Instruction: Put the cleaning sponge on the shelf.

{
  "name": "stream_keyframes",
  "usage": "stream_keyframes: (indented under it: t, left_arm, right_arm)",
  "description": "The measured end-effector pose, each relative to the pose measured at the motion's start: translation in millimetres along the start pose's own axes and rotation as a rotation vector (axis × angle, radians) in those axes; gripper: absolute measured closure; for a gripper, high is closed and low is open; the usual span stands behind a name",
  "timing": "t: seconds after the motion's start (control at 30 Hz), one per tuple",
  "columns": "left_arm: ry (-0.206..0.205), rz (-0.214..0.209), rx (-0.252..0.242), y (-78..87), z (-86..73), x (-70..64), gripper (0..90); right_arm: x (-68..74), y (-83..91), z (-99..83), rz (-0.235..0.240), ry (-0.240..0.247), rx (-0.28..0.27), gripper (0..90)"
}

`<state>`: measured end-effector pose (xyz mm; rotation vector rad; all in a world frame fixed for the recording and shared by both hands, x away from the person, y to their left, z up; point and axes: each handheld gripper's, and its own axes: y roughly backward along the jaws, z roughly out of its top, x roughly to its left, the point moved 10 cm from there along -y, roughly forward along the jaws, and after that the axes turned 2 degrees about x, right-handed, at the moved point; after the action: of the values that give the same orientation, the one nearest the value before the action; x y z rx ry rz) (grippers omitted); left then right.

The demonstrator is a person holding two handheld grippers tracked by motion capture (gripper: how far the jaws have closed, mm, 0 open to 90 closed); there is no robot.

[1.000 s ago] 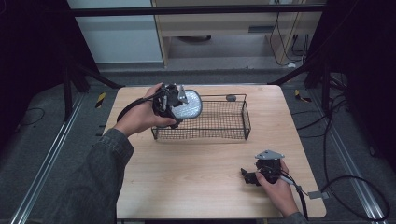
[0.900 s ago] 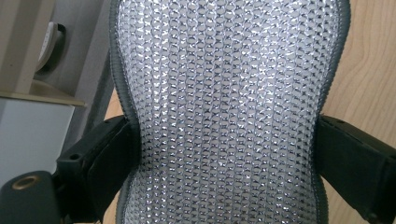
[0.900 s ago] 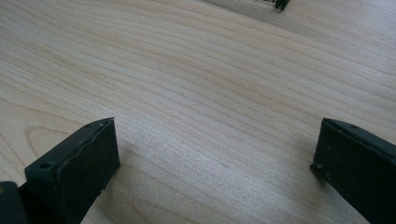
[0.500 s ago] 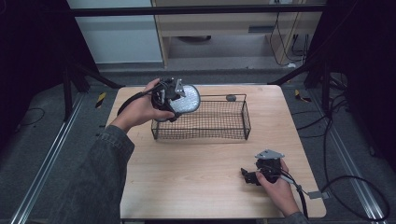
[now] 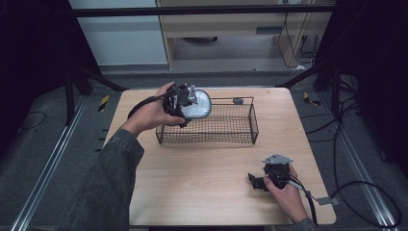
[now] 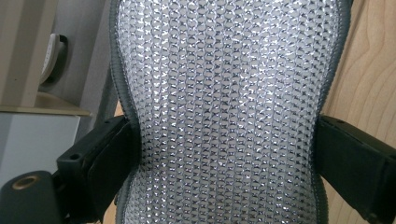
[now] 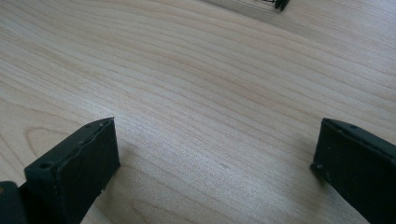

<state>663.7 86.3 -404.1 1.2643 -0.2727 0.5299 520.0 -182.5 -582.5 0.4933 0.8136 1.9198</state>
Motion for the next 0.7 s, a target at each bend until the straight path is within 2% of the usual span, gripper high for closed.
stream_keyframes:
  t: [0.17,0.3,0.47,0.63,0.7]
  left_arm:
    - [-0.01,0.01,-0.006,-2.0,3.7,0.3,7.2]
    - [-0.027,0.024,0.018,-6.0,1.0,1.9,7.2]
    - [-0.023,0.04,0.013,-6.7,0.8,4.4,7.2]
    - [-0.05,0.048,0.033,-10.8,-1.2,5.0,7.2]
    - [-0.05,0.046,0.036,-13.1,-2.3,4.6,7.2]
  right_arm:
    - [0.0,0.0,0.0,0.0,0.001,0.0,0.4]
    - [-0.1,0.0,0.0,-0.001,0.0,0.0,0.4]
    - [-0.1,0.0,0.0,-0.001,0.001,0.0,0.4]
    - [-0.6,-0.2,0.1,-0.004,0.002,0.001,0.4]
    - [-0.6,-0.2,0.1,-0.005,0.002,0.001,0.4]
